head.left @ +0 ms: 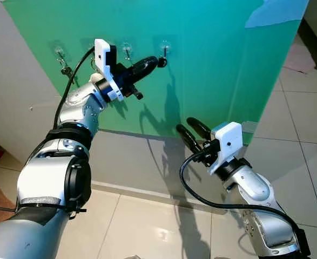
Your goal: Hang keys on a hook
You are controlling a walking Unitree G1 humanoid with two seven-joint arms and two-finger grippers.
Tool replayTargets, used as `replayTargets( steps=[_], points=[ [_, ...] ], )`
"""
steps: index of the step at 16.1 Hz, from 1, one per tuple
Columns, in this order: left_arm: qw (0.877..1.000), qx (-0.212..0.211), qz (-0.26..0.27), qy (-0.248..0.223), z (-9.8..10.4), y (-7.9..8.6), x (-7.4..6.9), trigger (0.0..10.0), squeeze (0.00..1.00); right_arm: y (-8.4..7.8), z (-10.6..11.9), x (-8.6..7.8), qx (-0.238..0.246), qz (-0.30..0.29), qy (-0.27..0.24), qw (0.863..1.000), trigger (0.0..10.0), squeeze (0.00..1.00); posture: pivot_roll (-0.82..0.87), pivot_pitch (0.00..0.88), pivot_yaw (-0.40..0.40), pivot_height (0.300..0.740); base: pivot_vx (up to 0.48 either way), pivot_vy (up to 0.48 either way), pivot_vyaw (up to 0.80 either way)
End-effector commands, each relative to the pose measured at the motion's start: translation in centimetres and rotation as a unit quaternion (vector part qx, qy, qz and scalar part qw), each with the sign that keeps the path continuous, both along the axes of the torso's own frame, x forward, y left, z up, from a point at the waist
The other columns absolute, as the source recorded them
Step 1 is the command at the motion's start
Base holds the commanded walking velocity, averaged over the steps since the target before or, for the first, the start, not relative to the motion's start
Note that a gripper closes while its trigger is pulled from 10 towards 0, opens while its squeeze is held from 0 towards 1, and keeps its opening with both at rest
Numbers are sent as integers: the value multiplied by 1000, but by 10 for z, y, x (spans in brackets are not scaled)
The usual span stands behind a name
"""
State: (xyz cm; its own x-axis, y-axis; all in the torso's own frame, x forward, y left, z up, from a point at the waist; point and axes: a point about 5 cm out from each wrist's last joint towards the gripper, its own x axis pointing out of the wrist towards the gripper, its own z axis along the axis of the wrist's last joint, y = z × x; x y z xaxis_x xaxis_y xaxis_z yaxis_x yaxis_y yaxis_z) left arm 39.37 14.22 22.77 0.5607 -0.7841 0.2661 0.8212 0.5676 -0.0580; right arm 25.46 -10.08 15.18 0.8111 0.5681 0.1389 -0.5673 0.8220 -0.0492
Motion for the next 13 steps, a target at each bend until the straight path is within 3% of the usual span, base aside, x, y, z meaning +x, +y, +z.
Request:
replayTargets(
  steps=[1,8,9,10,13],
  points=[
    [999,18,26,22,-11,8,0,10000,0,4,1,0,-2,11,-4,1000,10000,0,-165,0,143,740,0,0,0],
    [998,-11,53,27,-6,12,3,10000,0,4,2,2,-4,11,-6,1000,10000,0,-166,0,143,740,0,0,0],
    [998,-18,58,32,-5,13,4,10000,561,4,2,2,-4,10,-6,1000,10000,0,-166,0,143,740,0,0,0],
    [997,-28,67,33,-3,14,5,10000,1000,4,2,2,-5,10,-6,1000,10000,0,-166,0,143,740,0,0,0],
    [996,-33,71,31,-1,15,6,10000,1000,4,2,2,-5,9,-7,1000,10000,0,-166,0,143,740,0,0,0]
  ],
)
